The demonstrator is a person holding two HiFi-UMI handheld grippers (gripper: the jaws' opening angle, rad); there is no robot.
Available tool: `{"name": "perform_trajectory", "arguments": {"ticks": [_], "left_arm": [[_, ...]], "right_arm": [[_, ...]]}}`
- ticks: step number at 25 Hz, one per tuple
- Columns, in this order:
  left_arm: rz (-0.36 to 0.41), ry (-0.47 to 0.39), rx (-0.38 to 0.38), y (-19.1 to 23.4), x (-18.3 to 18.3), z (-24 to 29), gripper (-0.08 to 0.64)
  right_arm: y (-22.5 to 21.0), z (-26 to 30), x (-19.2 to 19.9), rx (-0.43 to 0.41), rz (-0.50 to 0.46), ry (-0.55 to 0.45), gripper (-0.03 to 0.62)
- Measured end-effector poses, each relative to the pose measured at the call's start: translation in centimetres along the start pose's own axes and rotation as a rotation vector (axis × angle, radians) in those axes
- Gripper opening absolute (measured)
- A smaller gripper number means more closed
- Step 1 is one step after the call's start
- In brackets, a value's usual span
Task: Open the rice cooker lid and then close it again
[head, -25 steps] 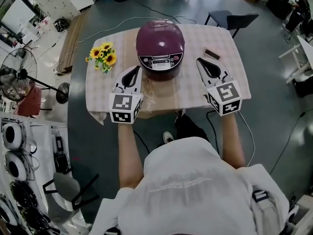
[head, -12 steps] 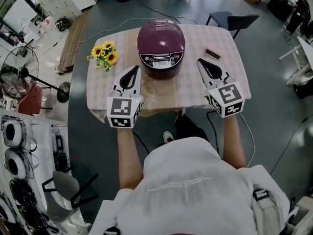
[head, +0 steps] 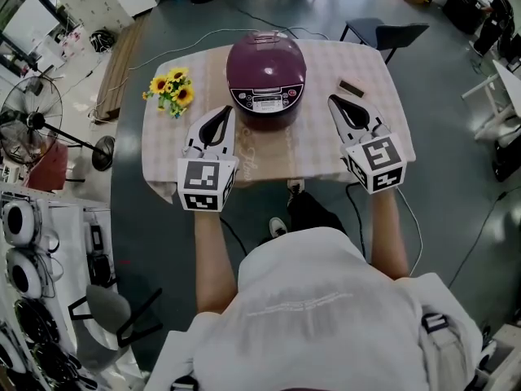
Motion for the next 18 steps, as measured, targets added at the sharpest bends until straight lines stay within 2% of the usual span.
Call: {"name": "perform_trajectory", "arguments": {"ticks": [18], "left_arm": [[0.003, -0.018, 0.008, 0.4, -0.9, 0.7, 0.017]], "right_arm": [[-0.6, 1.0, -0.4, 0.006, -0.016, -0.014, 0.025]]}}
Point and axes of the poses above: the fingertips, and each gripper's own axes: z forward along the fingers, y to its left, x out of its underside, the point moved 4 cm from there along -z, backward along the fingers, and after that the axes turned 4 degrees about -z, right-handed, at the moved point
